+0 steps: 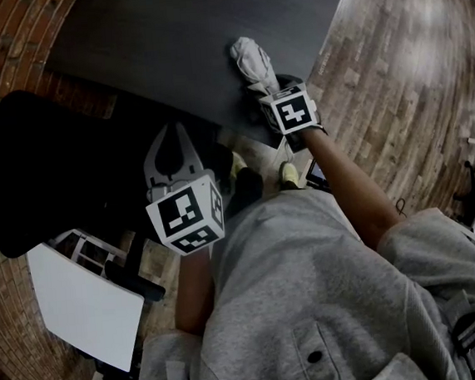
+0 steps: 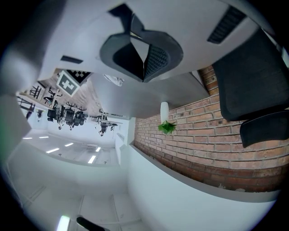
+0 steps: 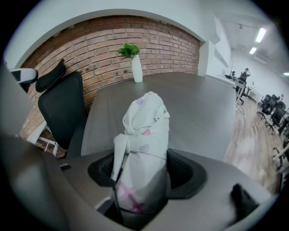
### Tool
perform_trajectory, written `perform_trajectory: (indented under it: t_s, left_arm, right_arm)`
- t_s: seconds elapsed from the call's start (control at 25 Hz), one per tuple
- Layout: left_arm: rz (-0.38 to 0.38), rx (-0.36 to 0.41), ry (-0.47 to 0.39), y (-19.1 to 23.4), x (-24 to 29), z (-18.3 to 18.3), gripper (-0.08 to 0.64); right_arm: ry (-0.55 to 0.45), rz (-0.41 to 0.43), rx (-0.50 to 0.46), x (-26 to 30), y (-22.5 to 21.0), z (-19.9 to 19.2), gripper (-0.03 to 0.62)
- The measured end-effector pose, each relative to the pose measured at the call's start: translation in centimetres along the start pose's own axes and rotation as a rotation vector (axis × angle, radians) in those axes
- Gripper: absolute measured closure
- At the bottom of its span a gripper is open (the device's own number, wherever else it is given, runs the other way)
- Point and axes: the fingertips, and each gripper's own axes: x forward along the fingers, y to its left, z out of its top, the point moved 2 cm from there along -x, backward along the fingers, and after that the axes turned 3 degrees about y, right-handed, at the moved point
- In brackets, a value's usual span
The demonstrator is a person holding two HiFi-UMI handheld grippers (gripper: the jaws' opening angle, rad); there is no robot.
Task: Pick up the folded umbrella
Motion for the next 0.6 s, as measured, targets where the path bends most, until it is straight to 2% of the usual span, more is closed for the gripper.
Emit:
perform_trajectory:
  t_s: [0.28, 0.6]
  left_arm:
    - [0.002, -0.007, -0.003, 0.4, -0.2, -0.1, 0.546]
    - [0.001, -0.012, -0.023, -0.2, -1.1, 0.1, 0.546]
  right_arm:
    - [0.073, -0.008, 0.003, 1.1, 0.5, 0.1, 0.322]
    - [0.054, 0.028, 0.024, 0.5, 0.1, 0.2, 0.324]
